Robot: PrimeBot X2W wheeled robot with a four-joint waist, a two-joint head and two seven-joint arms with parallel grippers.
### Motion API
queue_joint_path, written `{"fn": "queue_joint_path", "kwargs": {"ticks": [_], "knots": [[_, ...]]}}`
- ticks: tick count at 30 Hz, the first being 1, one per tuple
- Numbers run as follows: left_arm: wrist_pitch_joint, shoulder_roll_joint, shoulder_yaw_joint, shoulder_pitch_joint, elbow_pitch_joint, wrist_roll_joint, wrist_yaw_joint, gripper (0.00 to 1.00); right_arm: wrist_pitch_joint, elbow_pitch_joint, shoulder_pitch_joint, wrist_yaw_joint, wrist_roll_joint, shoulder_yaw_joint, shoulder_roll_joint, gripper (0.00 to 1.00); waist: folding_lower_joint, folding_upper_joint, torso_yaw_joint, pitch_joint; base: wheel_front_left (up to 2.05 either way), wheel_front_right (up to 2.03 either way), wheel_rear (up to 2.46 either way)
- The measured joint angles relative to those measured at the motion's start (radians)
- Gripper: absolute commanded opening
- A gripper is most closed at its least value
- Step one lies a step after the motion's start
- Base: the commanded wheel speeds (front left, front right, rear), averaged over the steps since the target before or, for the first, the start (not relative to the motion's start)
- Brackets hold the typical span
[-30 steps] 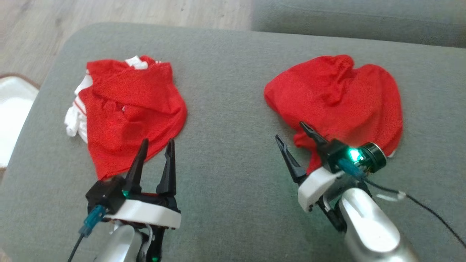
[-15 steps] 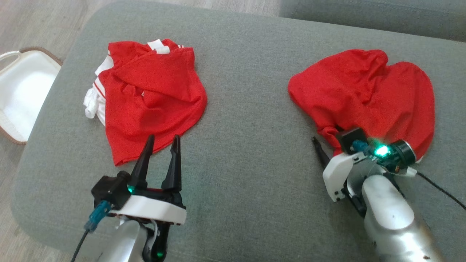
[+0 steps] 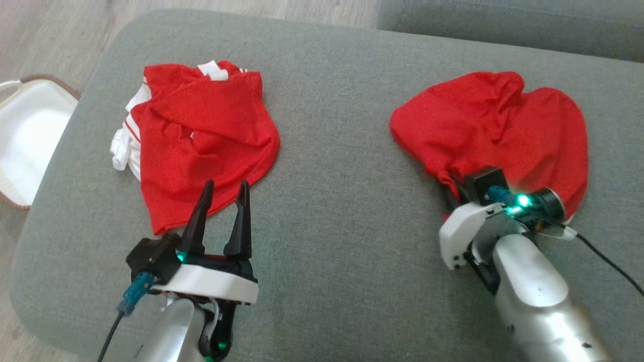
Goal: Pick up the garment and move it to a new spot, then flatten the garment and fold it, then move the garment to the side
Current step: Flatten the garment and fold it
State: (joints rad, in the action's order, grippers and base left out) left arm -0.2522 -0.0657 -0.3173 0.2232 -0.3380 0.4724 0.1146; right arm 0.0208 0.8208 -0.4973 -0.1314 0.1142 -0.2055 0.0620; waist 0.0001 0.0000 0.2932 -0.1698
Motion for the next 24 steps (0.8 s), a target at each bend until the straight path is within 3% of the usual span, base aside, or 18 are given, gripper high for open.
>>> {"fn": "queue_joint_path", "kwargs": {"ticks": [7, 12, 18, 24], "knots": [[0.000, 0.003, 0.013, -0.006, -0.006, -0.016, 0.001, 1.00, 0.080, -0.164, -0.042, 0.000, -0.263, -0.185, 0.000, 0.00, 0.0000, 0.0000, -0.016, 0.042, 0.00, 0.00, 0.00], [0.000, 0.004, 0.024, -0.019, -0.009, -0.016, 0.001, 1.00, 0.127, -0.305, -0.152, 0.000, -0.447, -0.241, 0.000, 0.00, 0.0000, 0.0000, -0.025, 0.075, 0.00, 0.00, 0.00], [0.000, -0.003, 0.046, -0.079, -0.001, -0.016, 0.001, 1.00, 0.127, -0.351, -0.255, 0.000, -0.517, -0.113, 0.000, 0.00, -0.0002, 0.0000, -0.061, 0.102, 0.00, 0.00, 0.00], [0.000, -0.010, 0.050, -0.085, 0.018, -0.023, 0.001, 1.00, 0.029, -0.321, -0.111, 0.000, -0.496, 0.074, 0.025, 0.00, -0.0002, 0.0000, -0.113, 0.094, 0.00, 0.00, 0.00]]}}
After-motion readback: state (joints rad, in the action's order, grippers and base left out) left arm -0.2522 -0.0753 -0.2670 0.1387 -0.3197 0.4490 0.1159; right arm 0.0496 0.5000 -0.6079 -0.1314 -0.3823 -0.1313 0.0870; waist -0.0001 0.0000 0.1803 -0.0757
